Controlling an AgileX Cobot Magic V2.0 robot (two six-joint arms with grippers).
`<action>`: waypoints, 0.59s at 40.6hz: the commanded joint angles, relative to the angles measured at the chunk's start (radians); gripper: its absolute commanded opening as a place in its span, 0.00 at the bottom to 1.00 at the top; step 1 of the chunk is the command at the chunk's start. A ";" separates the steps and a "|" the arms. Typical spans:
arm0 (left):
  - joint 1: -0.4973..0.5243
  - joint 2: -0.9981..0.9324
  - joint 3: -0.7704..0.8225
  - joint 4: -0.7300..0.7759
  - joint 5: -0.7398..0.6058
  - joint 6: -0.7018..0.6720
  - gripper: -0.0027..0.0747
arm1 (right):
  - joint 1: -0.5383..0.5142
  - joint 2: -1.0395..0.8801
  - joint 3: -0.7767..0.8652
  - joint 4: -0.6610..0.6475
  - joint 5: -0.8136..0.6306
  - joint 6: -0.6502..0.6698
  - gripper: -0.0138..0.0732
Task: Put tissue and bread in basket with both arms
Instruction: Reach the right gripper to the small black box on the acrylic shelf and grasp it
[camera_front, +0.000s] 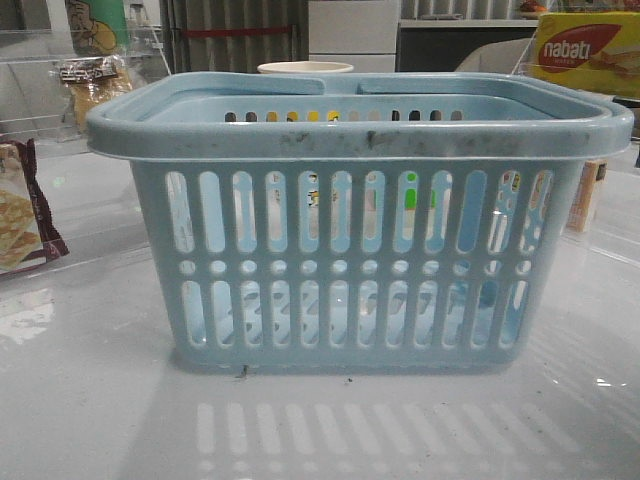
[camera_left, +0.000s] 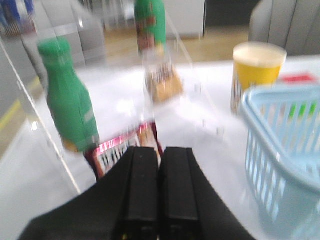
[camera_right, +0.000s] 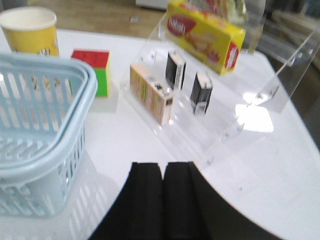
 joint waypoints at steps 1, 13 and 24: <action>-0.004 0.064 -0.002 -0.010 -0.038 -0.005 0.15 | -0.003 0.073 -0.026 0.004 -0.013 -0.002 0.22; -0.004 0.201 0.035 -0.004 -0.036 -0.003 0.16 | -0.003 0.223 0.009 0.004 0.026 -0.002 0.23; -0.004 0.227 0.038 0.009 -0.038 -0.003 0.67 | -0.003 0.281 0.009 0.003 0.022 -0.002 0.74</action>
